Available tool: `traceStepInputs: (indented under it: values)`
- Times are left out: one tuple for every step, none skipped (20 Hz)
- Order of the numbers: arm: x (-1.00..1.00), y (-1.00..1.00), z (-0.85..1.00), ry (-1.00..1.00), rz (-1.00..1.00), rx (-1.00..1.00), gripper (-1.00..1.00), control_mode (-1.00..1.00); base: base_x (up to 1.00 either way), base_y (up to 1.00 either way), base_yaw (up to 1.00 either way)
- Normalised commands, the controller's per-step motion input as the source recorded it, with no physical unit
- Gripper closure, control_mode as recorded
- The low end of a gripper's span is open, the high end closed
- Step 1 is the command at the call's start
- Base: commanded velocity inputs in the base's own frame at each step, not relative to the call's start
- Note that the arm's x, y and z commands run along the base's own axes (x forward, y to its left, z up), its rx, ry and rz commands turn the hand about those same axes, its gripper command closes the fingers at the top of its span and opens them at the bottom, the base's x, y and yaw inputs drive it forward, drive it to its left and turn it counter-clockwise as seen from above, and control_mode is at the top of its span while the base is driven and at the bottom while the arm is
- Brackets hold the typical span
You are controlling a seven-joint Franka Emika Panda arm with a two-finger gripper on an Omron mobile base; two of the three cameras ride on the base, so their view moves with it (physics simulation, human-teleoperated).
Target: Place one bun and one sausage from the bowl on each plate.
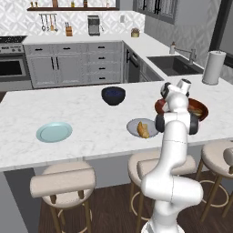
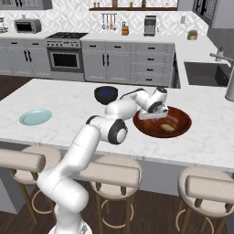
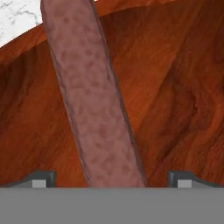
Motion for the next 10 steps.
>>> traceStepInputs:
  values:
    - [0.09, 0.00, -0.02, 0.05, 0.02, 0.00, 1.00, -1.00, 0.00, 0.00, 0.00]
    - [0.04, 0.00, 0.00, 0.06, 0.02, 0.00, 1.00, -1.00, 0.00, 0.00, 0.00]
    - [0.00, 0.00, 0.00, 0.04, 0.00, 0.00, 1.00, -1.00, 0.00, 0.00, 0.00]
    - [0.00, 0.00, 0.00, 0.02, 0.00, 0.00, 1.00, -1.00, 0.00, 0.00, 0.00]
    - [-0.07, 0.00, 0.00, 0.01, 0.00, 0.00, 1.00, -1.00, 0.00, 0.00, 0.00]
    - [-0.20, 0.03, 0.00, 0.00, 0.00, 0.00, 1.00, -1.00, 0.00, 0.00, 0.00]
    - [-0.36, 0.16, 0.00, 0.00, 0.00, -0.01, 1.00, -1.00, 0.00, 0.00, 0.00]
    - [-0.56, 0.30, 0.05, 0.00, -0.04, 0.00, 1.00, -1.00, 0.00, 0.00, 0.00]
    - [-0.71, 0.28, 0.16, 0.00, -0.06, 0.00, 1.00, -1.00, 0.00, 0.00, 0.00]
    - [-0.81, 0.28, 0.32, 0.00, -0.06, 0.00, 1.00, -1.00, 0.00, 0.00, 0.00]
